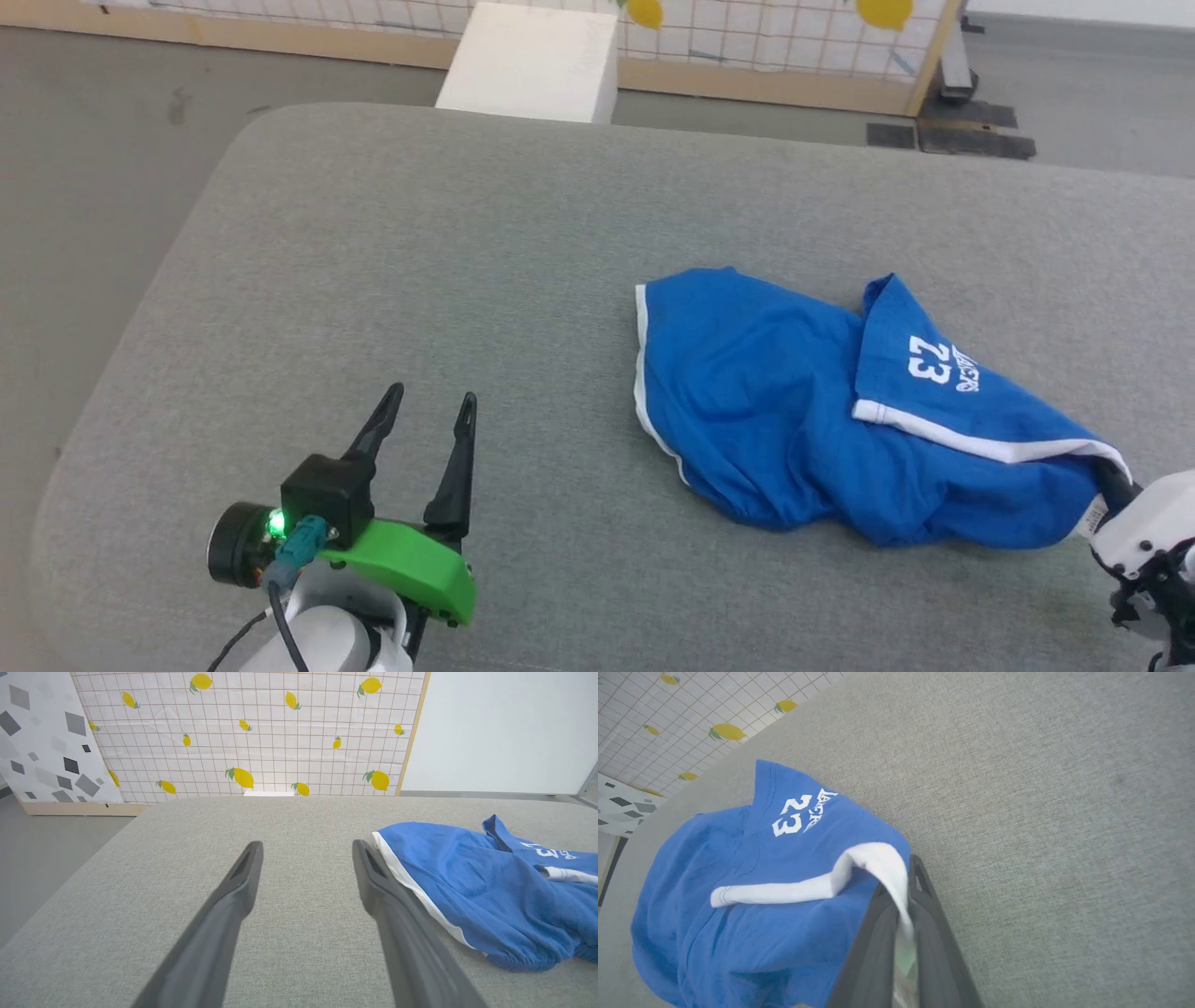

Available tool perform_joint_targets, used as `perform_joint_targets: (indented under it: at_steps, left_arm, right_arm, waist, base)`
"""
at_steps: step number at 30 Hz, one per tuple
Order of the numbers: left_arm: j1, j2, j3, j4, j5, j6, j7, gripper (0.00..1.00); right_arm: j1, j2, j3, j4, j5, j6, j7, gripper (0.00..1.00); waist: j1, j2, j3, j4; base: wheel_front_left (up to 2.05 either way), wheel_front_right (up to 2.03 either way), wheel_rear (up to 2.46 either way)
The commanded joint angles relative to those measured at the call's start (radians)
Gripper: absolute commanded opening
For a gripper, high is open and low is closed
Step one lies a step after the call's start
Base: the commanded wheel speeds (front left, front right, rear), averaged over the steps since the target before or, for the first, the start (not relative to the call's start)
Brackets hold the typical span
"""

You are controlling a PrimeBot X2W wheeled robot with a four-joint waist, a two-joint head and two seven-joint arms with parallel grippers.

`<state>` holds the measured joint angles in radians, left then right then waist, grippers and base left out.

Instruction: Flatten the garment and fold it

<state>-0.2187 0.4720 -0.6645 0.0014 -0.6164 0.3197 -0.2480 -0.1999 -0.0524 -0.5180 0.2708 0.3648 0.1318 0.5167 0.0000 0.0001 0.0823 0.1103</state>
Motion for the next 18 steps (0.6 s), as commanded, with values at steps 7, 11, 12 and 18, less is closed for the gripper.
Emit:
perform_joint_targets:
  at_steps: [7,11,12,18]
  left_arm:
    - [-0.016,0.001,0.017,-0.004,-0.019,0.010,0.000,1.00]
    - [-0.021,-0.007,0.034,-0.011,-0.029,0.014,-0.003,1.00]
    - [-0.022,-0.009,0.037,-0.014,-0.032,0.015,-0.003,1.00]
    - [-0.030,-0.015,0.035,-0.024,-0.039,0.011,0.003,1.00]
  right_arm:
    - [-0.005,-0.017,0.174,-0.117,-0.059,-0.001,-0.113,1.00]
    - [0.020,-0.107,0.321,-0.227,-0.064,-0.001,-0.208,1.00]
    - [0.030,-0.135,0.357,-0.253,-0.065,-0.001,-0.239,1.00]
    - [0.109,-0.213,0.457,-0.343,-0.086,-0.001,-0.389,1.00]
  waist:
    - [0.0000,-0.0001,0.001,-0.039]
    - [0.0000,-0.0001,-0.010,-0.051]
    - [0.0000,-0.0001,-0.013,-0.054]
    - [0.0000,-0.0001,-0.022,-0.068]
  base:
    - [0.00,0.00,0.00]
    - [0.00,0.00,0.00]
    - [0.00,0.00,0.00]
    - [0.00,0.00,0.00]
